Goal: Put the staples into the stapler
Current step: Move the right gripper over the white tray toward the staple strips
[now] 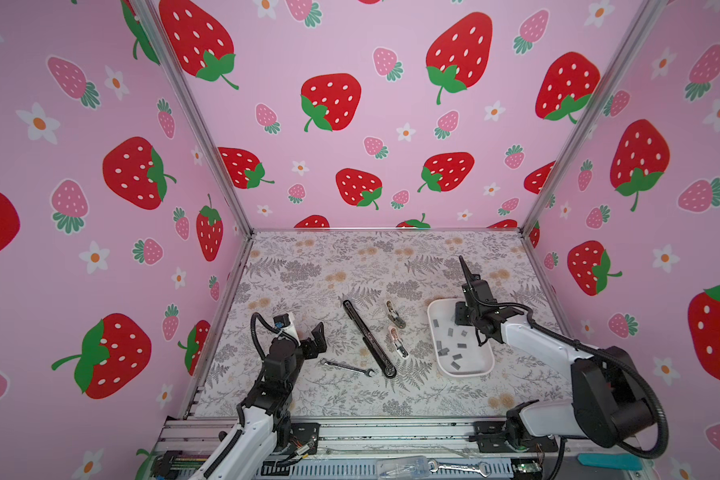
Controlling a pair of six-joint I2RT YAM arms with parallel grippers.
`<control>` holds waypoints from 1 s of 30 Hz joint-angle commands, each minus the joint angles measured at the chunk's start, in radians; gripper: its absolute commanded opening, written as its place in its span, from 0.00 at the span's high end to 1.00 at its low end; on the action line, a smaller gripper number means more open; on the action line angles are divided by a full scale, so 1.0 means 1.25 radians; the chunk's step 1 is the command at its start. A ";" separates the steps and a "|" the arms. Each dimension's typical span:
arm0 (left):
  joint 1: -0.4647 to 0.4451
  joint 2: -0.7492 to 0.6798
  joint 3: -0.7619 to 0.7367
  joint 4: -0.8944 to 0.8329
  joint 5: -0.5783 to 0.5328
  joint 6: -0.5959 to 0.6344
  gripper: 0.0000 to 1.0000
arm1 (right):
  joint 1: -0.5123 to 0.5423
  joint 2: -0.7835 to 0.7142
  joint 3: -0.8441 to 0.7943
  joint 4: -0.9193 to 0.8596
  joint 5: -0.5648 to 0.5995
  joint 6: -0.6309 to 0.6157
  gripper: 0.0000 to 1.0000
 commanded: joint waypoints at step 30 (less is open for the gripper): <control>0.002 -0.009 0.021 0.031 -0.002 0.006 0.01 | 0.004 0.093 -0.035 0.033 -0.054 -0.005 0.60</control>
